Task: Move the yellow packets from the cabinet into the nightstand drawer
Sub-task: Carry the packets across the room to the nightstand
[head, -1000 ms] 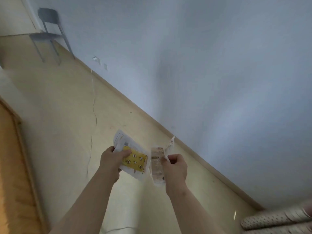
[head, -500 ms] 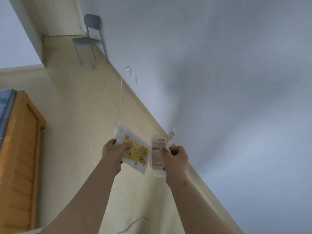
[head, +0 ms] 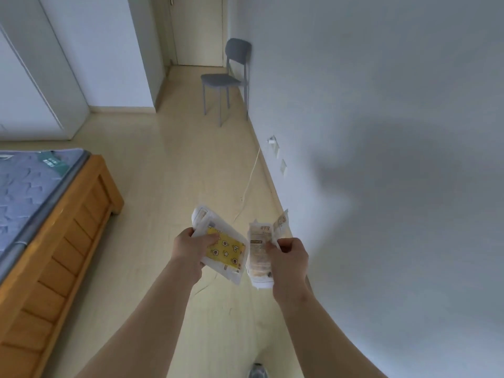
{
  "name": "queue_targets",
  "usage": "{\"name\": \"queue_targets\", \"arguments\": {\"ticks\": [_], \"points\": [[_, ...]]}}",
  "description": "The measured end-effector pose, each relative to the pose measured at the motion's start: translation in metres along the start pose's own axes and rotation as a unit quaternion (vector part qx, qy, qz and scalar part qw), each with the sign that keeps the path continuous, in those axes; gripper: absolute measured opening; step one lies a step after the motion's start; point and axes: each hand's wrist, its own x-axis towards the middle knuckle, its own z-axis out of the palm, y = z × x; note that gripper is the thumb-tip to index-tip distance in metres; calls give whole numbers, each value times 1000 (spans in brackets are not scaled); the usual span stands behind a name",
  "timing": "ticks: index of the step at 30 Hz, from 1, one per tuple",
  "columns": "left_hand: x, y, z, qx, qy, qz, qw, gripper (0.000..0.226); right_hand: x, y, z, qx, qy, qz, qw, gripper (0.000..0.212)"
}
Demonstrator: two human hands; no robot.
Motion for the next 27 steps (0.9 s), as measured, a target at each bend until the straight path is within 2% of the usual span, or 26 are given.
{"name": "queue_targets", "arguments": {"ticks": [11,19,27], "points": [[155,132,62,-43,92,20,995,25,183,-106,111,-42,-104,-29,993,7],[343,275,62,-99,116,62,986,25,336,-201,299,-34,-128,-85,988,13],[496,430,60,-129,110,98,981,25,441,-314,460,-2,-151,-111,982,14]]}}
